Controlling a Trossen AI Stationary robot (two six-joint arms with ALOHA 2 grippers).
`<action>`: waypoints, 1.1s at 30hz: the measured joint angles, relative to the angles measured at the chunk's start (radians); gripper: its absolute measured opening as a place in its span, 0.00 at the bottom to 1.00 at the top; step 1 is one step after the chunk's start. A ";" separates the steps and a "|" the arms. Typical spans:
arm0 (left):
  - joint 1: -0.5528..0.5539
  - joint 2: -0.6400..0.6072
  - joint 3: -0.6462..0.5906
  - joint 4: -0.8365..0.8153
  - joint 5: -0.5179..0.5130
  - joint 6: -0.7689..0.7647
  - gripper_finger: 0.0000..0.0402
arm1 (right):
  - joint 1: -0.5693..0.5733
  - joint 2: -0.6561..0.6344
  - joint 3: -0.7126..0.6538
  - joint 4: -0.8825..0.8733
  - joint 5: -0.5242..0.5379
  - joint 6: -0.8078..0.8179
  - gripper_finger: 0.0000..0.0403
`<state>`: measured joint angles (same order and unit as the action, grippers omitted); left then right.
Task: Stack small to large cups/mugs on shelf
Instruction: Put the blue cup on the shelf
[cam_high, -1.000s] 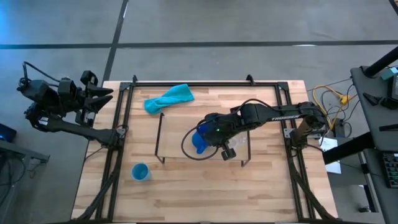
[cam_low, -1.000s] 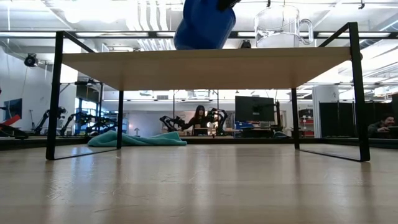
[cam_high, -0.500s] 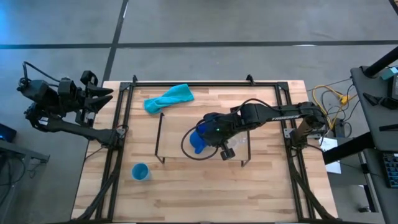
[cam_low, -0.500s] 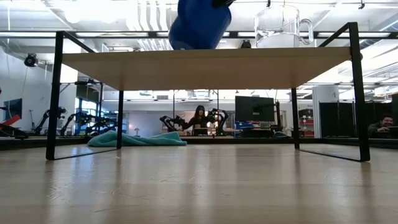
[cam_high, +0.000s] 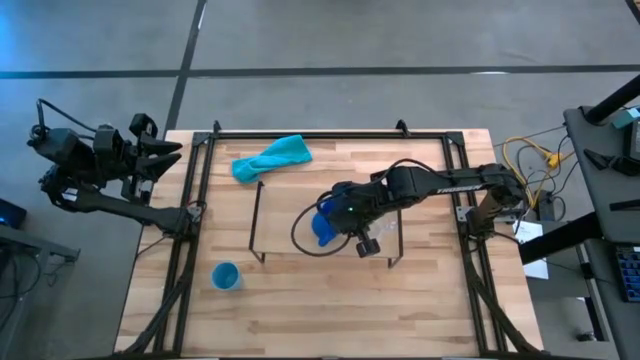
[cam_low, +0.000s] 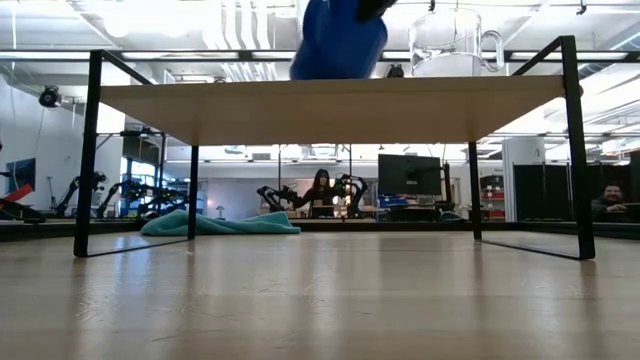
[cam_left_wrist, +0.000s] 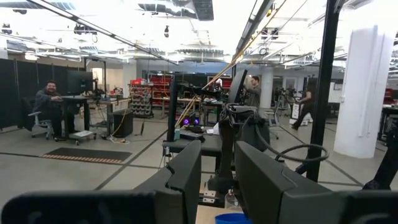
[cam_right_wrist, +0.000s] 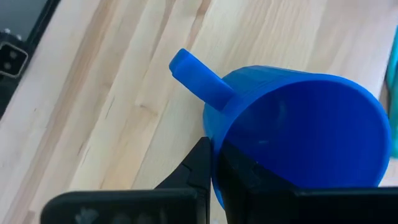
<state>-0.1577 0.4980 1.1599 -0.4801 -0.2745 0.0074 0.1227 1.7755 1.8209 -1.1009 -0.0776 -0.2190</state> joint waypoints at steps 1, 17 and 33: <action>0.000 0.000 0.000 0.000 0.000 0.000 0.22 | -0.001 0.002 0.000 -0.002 0.001 0.001 0.03; 0.000 0.000 0.000 0.000 0.000 0.000 0.22 | -0.014 0.026 0.000 0.006 0.078 0.059 0.03; 0.000 0.000 0.000 0.000 0.000 0.000 0.22 | -0.014 0.031 0.103 -0.015 0.076 0.086 0.31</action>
<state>-0.1575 0.4980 1.1598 -0.4801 -0.2741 0.0074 0.1085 1.8064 1.9239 -1.1161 -0.0021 -0.1335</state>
